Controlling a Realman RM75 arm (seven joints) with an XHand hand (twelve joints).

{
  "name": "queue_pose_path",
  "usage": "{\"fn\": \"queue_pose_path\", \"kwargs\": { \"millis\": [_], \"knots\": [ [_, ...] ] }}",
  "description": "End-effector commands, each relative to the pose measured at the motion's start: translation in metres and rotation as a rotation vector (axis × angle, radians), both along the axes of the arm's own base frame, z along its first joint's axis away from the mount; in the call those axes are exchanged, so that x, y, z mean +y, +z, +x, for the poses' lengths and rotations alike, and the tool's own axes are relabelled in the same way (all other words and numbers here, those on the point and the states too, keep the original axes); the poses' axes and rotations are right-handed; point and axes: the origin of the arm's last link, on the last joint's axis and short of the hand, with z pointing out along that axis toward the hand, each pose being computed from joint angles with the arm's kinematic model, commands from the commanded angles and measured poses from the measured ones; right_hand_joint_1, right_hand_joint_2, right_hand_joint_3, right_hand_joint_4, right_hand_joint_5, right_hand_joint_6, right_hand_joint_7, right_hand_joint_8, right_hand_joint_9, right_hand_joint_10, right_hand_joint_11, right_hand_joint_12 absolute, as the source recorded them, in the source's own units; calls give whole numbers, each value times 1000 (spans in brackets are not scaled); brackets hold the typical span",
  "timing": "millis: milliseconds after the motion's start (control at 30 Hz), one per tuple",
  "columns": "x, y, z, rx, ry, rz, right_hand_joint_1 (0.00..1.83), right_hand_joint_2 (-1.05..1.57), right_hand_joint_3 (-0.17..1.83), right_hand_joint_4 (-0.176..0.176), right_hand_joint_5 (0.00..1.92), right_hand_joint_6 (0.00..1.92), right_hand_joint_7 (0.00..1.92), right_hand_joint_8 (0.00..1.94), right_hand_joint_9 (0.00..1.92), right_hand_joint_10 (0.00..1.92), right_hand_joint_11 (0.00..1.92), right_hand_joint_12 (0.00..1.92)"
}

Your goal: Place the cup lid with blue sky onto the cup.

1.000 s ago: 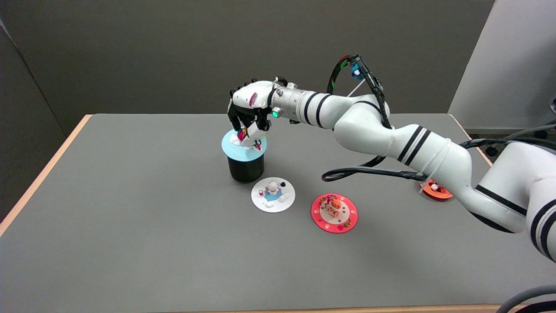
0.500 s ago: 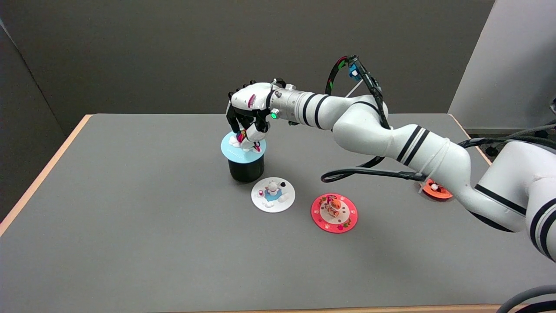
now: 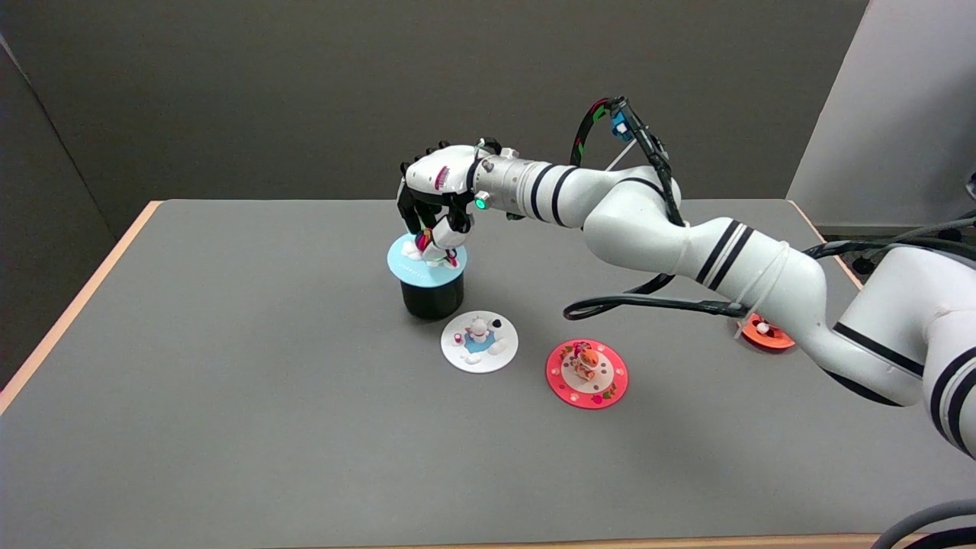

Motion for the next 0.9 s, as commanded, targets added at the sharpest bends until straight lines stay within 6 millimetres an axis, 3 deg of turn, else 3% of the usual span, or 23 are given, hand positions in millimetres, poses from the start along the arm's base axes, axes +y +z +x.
{"fn": "queue_pose_path", "kwargs": {
  "millis": [33,433,467,500,533,667,900],
  "knots": [
    [0,0,0,6,0,0,1072,1080,170,-35,894,1119,913,778,560,1299,359,1386],
    [1,0,-1,3,-2,0,1082,1047,221,-46,908,1098,939,698,554,1236,330,1352],
    [0,0,-1,3,-2,0,1032,848,598,-48,912,694,949,634,555,1209,318,1342],
    [0,0,-1,2,0,0,984,707,865,-49,895,399,984,425,624,1010,298,1319],
    [0,0,-1,2,1,1,965,694,886,-48,874,364,1007,258,692,827,284,1294],
    [0,0,0,1,4,2,909,639,972,-43,830,344,862,183,814,294,253,1231],
    [1,-1,0,1,6,5,899,562,1023,-58,781,260,748,167,788,237,254,1189]
  ]
}}
